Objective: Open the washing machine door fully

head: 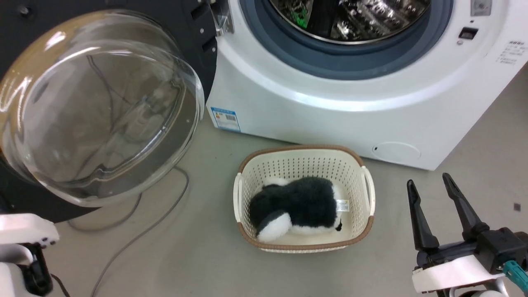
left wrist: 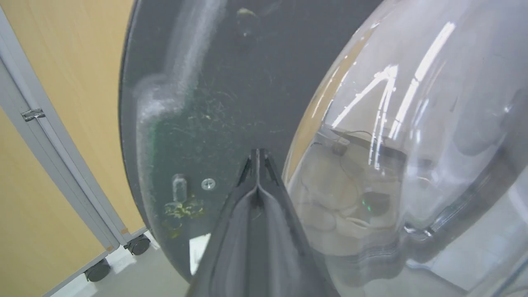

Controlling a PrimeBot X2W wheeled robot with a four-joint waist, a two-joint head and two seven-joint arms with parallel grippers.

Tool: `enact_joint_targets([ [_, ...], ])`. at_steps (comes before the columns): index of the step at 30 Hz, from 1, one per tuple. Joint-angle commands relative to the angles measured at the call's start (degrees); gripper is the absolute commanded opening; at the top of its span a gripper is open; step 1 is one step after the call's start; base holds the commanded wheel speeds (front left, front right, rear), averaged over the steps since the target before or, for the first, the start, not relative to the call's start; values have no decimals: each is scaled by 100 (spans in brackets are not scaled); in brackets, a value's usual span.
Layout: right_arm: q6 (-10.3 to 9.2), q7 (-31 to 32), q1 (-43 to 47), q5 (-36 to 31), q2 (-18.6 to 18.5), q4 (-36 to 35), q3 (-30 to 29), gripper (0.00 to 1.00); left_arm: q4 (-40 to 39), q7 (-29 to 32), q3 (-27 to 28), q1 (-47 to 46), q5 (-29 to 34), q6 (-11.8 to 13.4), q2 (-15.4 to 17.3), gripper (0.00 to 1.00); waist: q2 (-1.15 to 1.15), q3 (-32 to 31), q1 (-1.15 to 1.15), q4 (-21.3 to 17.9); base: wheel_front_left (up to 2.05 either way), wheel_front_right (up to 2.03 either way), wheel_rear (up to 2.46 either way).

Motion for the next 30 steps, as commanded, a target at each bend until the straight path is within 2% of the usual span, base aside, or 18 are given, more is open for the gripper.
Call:
enact_joint_targets([
  [1,5,-25,20,41,22,6,-13,100,-63,-25,19,118,63,-56,-29,0,0,-94,0,-10,0,0,0],
  [11,5,-25,274,170,22,-19,-143,100,-773,-25,-165,614,409,-313,-367,0,0,-626,0,-21,0,0,0],
  [16,5,-25,409,210,22,-44,-234,100,-1071,-25,-486,875,525,-552,-603,0,0,-823,0,-11,0,0,0],
  [23,5,-25,536,283,22,-37,-264,100,-1346,-25,-934,1155,678,-732,-791,0,0,-1030,0,-106,0,0,0],
  [24,5,-25,549,289,22,-36,-260,100,-1395,-25,-999,1196,692,-752,-810,21,0,-1053,0,-134,0,0,0],
  [25,5,-25,561,295,22,-34,-259,100,-1474,-25,-1060,1237,710,-763,-828,100,0,-1072,0,-165,0,0,0],
  [30,5,-25,614,316,22,-38,-257,100,-1643,-25,-1371,1486,759,-844,-892,100,0,-1137,0,-335,0,0,0],
])
